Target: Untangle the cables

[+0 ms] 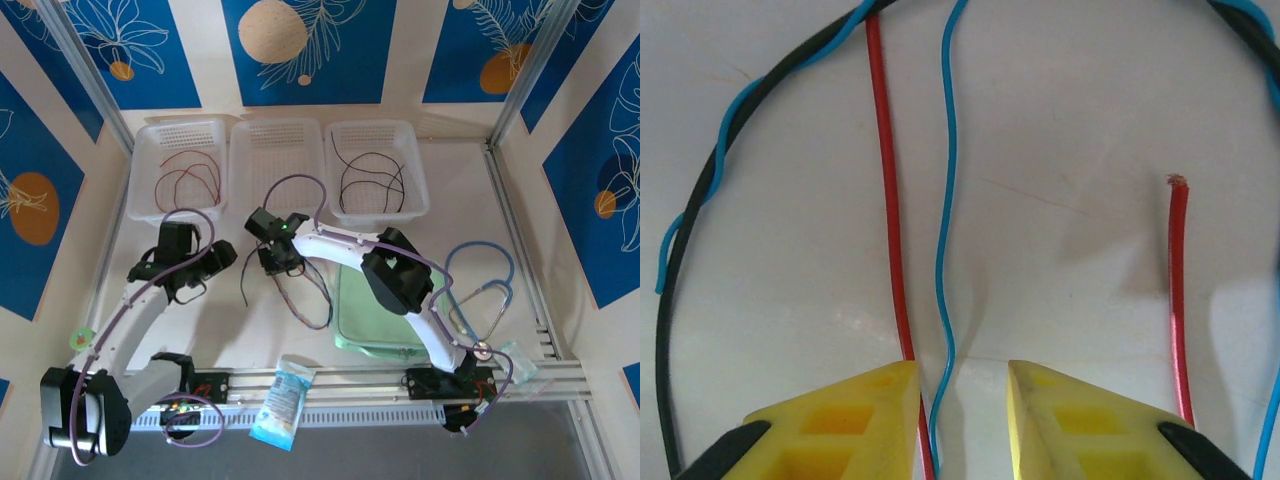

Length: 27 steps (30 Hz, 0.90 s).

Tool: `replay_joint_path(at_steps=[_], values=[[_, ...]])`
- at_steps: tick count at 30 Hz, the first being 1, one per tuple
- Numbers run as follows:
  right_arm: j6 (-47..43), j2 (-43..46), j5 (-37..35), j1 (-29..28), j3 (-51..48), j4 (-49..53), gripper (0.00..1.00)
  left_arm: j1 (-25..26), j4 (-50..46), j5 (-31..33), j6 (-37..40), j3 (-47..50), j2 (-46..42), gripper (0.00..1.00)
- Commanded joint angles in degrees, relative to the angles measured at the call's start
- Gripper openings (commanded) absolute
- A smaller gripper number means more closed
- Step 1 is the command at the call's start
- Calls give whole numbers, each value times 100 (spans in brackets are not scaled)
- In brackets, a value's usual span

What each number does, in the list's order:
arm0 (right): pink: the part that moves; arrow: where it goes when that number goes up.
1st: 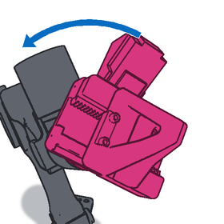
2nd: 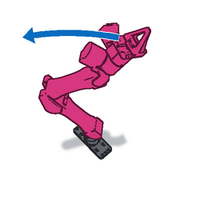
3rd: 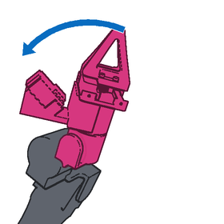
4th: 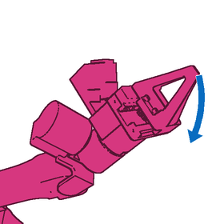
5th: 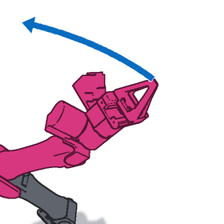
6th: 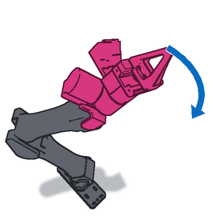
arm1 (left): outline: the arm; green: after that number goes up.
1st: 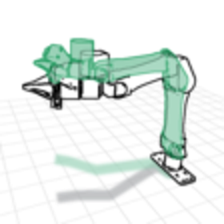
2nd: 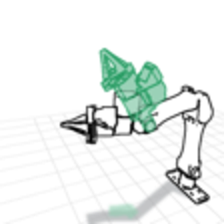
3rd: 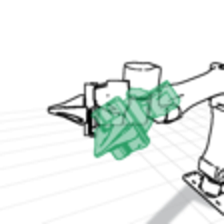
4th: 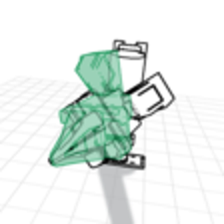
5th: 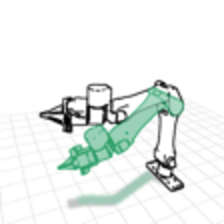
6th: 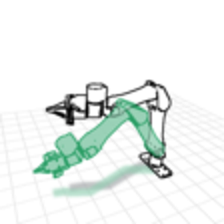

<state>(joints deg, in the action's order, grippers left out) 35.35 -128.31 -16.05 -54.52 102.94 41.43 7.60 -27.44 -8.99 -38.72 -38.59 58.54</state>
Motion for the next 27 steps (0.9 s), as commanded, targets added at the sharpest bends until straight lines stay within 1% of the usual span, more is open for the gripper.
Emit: replay_joint_path(at_steps=[1, 7, 11, 23, 27], values=[[-90, -240, 134, 29, 287, 151, 29, -75, 2, -146, 24, 88, -89, 79], [-140, -529, 147, 13, 583, 348, 29, -100, -40, -138, 65, 61, -89, 79], [-195, -749, -73, 1, 851, 637, 27, -107, -55, -146, 58, 62, -89, 79], [-228, -981, -63, 11, 929, 768, 13, -109, -160, -116, 127, -51, -99, 79], [-291, -923, -75, -15, 953, 757, 5, -109, -205, -124, 146, -103, -80, 79]])
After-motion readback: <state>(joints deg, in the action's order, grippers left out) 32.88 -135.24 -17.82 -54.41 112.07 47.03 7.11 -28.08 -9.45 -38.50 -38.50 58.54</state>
